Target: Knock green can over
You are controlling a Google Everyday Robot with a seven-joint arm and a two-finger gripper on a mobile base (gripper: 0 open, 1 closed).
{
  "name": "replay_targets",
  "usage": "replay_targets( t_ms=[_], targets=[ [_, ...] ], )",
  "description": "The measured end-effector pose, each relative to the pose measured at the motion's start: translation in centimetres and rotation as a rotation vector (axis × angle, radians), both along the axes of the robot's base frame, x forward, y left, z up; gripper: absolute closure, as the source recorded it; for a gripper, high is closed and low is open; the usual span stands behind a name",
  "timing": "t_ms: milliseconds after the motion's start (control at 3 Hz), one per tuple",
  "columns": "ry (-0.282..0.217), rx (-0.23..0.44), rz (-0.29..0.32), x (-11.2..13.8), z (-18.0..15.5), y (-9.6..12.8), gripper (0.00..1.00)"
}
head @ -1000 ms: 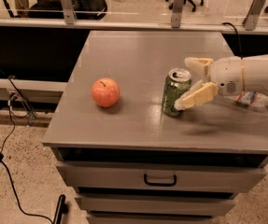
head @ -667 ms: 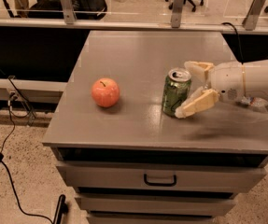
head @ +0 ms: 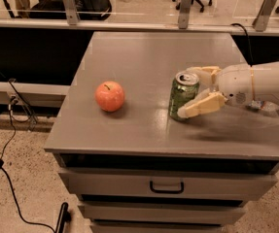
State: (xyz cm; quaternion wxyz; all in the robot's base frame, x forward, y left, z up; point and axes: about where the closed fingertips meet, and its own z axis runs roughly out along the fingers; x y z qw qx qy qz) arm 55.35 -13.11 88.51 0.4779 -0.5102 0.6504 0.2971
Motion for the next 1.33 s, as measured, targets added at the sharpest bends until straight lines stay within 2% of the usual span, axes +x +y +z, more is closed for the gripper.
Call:
replay_targets(
  t_ms=[1000, 1333],
  targets=[
    [-0.012, -0.004, 0.009, 0.0, 0.4, 0.8, 0.88],
    [-0.049, -0.073, -0.02, -0.4, 2.0, 0.8, 1.0]
  ],
)
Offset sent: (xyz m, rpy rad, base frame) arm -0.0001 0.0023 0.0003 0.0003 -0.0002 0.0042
